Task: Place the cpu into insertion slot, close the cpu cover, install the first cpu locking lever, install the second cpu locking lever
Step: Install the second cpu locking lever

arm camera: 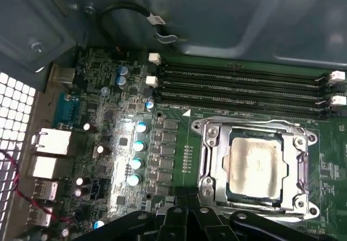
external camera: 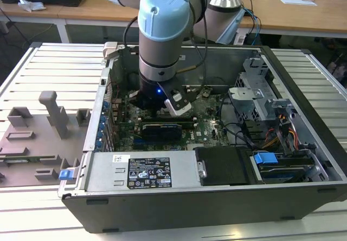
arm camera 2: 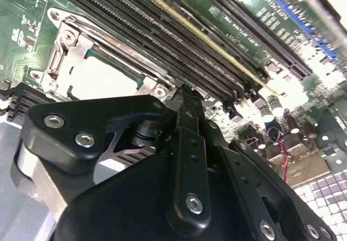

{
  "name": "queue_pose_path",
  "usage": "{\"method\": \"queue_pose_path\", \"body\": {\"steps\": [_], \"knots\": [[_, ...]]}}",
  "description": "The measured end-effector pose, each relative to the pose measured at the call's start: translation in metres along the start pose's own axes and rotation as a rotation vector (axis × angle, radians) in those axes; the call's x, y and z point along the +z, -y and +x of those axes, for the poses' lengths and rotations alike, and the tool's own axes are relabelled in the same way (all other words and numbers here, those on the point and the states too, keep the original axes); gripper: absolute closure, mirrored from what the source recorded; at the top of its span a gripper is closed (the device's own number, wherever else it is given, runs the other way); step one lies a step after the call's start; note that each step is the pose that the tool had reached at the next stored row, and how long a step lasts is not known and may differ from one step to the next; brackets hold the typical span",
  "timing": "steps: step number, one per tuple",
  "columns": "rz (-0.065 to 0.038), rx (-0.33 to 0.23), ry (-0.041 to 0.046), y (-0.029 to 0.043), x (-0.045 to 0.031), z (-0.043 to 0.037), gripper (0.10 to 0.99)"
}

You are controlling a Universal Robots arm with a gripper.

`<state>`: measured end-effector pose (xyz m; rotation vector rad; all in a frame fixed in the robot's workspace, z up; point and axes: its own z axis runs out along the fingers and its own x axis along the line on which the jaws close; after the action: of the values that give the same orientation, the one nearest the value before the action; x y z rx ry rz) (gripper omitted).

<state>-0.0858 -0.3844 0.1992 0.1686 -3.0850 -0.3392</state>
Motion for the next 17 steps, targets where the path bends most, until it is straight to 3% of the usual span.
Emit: {"method": "queue_pose_path", "body": {"steps": [5,9,15,17], "knots": [[-0.002,0.000,-0.0006,0.0000,0.0035,-0.0012,0.980],[-0.003,-0.001,0.0012,0.0039,0.0027,-0.0006,0.980],[-0.008,-0.002,0.0021,0.0019,-0.0111,-0.0002,0.980],[-0.008,-0.002,0.0020,0.0019,-0.0114,-0.0021,0.980]]}}
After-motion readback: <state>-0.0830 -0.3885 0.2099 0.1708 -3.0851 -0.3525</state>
